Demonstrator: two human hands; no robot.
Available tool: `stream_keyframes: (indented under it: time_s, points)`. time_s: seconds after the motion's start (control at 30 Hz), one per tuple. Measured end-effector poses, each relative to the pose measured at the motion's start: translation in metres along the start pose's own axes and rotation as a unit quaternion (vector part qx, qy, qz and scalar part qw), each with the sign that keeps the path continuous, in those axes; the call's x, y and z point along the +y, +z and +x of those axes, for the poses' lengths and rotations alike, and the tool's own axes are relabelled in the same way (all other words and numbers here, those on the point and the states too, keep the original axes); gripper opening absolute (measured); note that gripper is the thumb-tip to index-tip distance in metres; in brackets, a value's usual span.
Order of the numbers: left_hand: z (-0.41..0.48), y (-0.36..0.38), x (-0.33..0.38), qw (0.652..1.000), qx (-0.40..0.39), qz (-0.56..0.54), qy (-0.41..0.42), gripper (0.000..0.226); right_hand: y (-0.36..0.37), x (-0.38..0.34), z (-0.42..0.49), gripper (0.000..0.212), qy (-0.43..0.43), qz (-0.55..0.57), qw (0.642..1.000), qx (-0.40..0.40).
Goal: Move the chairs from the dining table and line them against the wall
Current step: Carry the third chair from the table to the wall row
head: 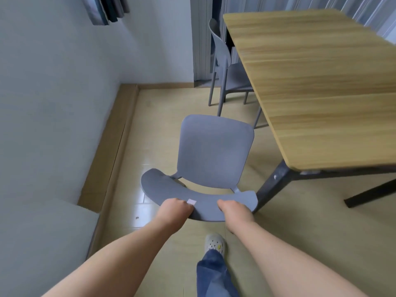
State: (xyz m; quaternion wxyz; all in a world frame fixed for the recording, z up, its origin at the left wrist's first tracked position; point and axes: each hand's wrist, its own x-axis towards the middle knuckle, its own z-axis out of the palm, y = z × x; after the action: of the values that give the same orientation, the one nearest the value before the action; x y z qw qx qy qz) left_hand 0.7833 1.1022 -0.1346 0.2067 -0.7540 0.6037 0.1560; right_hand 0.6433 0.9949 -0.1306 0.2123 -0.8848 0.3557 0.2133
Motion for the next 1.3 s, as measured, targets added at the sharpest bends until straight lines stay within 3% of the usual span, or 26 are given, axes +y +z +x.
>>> stream_keyframes:
  time_s: [0.4,0.53,0.67,0.77,1.03,1.17,1.3]
  points:
    - [-0.139,0.032,0.086,0.999,-0.019,0.009,0.028,0.038,0.073,0.002,-0.146,0.034,-0.003,-0.013,0.999,-0.048]
    - [-0.167,0.034,0.124,1.0,-0.021,0.007,0.021,0.037,0.082,0.019,-0.185,0.029,0.006,-0.009,0.999,-0.033]
    - [-0.186,0.026,0.18,1.0,-0.015,0.003,0.022,0.037,0.081,0.052,-0.222,0.046,-0.007,-0.049,0.999,-0.003]
    - [-0.195,0.021,0.233,1.0,-0.009,-0.001,0.022,0.036,0.081,0.091,-0.251,0.033,0.003,-0.049,0.999,-0.002]
    - [-0.213,0.014,0.378,0.996,-0.045,-0.027,0.072,0.032,0.1,0.201,-0.336,0.047,0.034,-0.029,0.999,-0.024]
    - [-0.221,0.006,0.424,0.993,-0.067,-0.037,0.091,0.027,0.113,0.236,-0.365,0.024,0.071,0.02,0.997,-0.007]
    - [-0.226,-0.004,0.445,0.989,-0.084,-0.059,0.104,0.025,0.115,0.253,-0.383,0.021,0.085,0.063,0.994,-0.003]
